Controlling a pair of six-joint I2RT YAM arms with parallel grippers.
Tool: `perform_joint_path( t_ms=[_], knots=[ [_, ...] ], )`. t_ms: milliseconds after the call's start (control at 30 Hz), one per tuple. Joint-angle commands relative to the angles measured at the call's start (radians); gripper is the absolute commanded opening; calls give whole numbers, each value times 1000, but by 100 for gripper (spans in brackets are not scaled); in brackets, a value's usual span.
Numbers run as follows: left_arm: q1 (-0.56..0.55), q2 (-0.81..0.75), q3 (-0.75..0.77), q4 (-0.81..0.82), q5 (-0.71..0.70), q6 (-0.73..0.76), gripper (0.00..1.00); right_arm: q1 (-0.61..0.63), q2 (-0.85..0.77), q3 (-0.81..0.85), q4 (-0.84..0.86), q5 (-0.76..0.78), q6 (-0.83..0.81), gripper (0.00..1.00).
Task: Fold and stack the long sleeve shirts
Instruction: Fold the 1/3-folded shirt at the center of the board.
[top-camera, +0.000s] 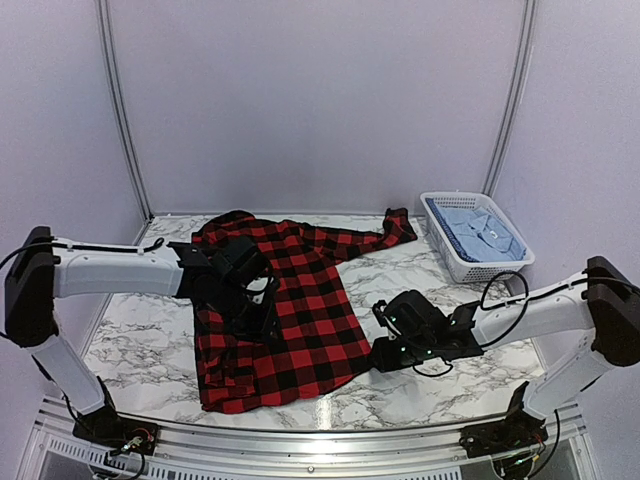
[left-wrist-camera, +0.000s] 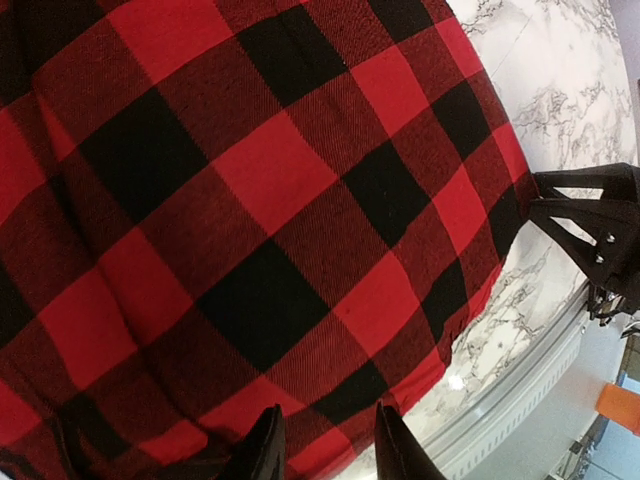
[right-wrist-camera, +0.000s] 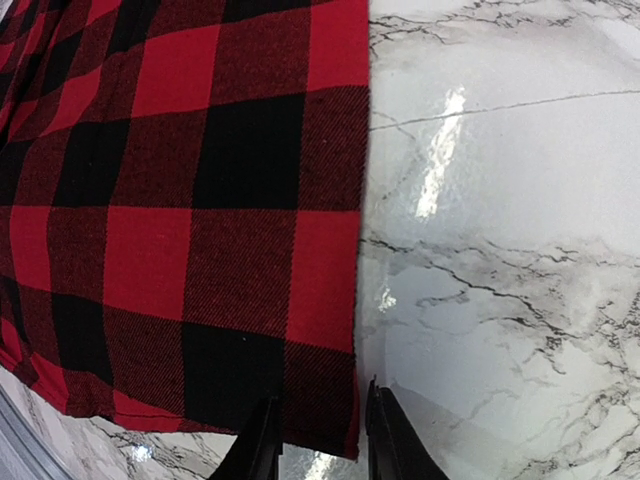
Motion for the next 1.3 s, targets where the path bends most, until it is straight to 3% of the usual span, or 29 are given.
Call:
perform_joint_path(
  t_ms=[0, 400, 600, 900, 1267],
  knots=[
    [6, 98, 17, 83, 17, 51, 29, -10, -3, 11, 22, -4, 12, 25],
    [-1, 229, 7, 179, 62, 32, 25, -11, 0, 31, 4, -14, 10, 16],
    [-20, 259, -14, 189, 63, 29, 25, -8, -16, 105, -67, 9, -30, 0],
    [-22, 266, -29, 187, 43, 21, 25, 80, -26, 236, -124, 6, -80, 0],
    [-19, 188, -24, 169, 15, 25, 25, 243, 166, 408, -118, -28, -127, 0]
  ],
)
